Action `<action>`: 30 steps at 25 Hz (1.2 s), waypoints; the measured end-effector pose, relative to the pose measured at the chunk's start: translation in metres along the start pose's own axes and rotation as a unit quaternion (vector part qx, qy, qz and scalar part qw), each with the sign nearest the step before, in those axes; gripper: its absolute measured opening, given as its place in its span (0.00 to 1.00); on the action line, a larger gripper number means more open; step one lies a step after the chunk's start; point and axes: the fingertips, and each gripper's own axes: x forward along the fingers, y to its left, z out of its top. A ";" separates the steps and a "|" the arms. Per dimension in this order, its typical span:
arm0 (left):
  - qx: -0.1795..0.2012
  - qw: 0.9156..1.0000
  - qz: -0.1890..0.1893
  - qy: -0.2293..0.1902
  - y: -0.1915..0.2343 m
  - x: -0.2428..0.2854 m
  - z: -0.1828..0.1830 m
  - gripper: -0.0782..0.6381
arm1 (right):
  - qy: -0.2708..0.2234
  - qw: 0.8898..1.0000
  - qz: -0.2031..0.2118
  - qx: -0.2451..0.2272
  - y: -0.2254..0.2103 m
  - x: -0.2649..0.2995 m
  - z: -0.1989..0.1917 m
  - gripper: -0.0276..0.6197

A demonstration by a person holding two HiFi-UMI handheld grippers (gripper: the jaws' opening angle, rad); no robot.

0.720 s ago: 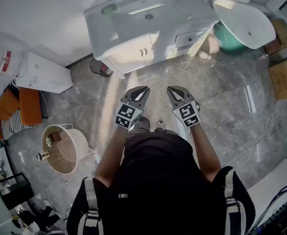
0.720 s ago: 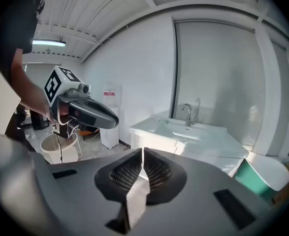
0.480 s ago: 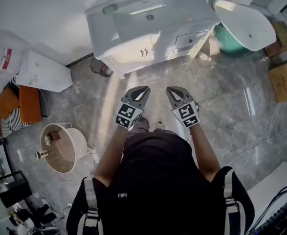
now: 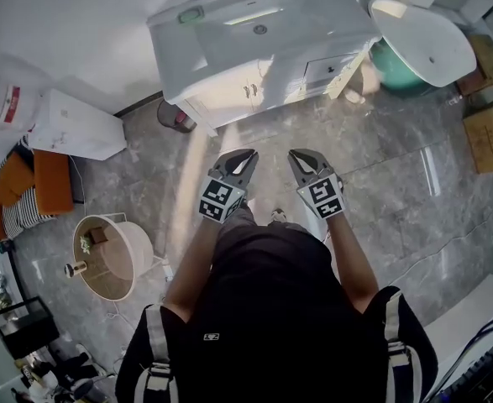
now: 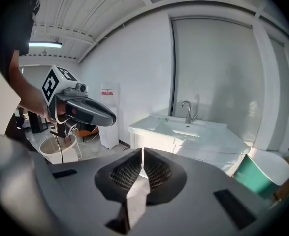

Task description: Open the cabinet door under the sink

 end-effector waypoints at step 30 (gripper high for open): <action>0.010 0.991 -0.113 0.069 0.178 0.030 -0.092 0.15 | 0.074 0.985 -0.105 0.117 -0.021 0.222 -0.049 0.14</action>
